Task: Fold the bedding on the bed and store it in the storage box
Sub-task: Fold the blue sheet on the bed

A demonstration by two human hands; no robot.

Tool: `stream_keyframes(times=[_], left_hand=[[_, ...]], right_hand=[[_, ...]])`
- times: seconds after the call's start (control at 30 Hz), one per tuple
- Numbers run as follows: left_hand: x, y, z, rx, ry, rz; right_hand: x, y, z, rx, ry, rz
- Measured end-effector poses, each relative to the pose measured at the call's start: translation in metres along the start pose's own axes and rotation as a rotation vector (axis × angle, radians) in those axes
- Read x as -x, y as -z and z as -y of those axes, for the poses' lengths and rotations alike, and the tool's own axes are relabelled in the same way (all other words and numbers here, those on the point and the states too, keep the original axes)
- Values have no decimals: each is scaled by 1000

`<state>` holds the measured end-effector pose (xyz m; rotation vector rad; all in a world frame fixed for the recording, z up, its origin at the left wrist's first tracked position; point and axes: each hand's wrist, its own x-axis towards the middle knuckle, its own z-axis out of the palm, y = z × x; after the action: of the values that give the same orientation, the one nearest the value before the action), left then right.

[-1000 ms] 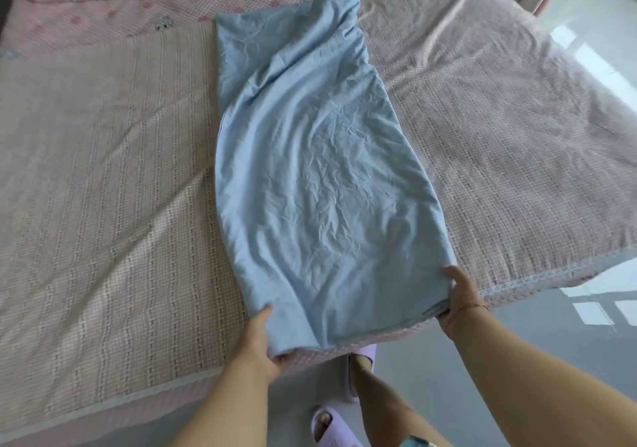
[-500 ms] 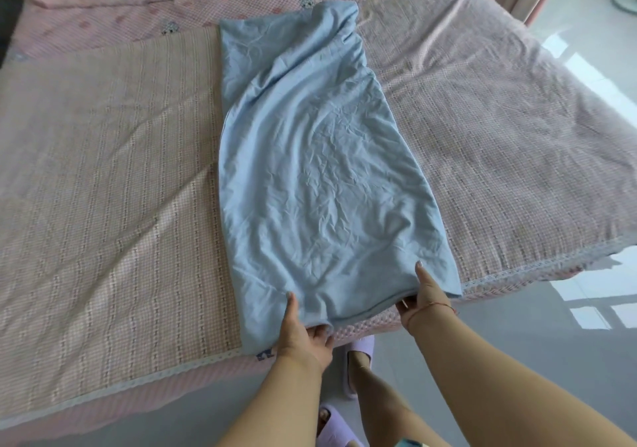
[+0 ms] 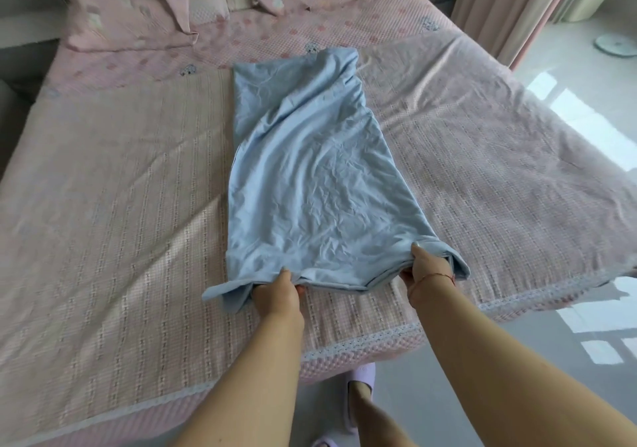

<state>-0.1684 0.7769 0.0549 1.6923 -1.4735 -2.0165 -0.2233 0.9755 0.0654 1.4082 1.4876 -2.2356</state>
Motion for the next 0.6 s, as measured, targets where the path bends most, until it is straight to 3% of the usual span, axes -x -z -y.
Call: stream_keyframes(times=[0.3,0.6], left_hand=[[29,4,-39,45,-50,-15],[53,16,-50,11,-205,-4]], right_hand=[[16,-12,37,-43,-33,51],[50,-5,49,-110,62,94]])
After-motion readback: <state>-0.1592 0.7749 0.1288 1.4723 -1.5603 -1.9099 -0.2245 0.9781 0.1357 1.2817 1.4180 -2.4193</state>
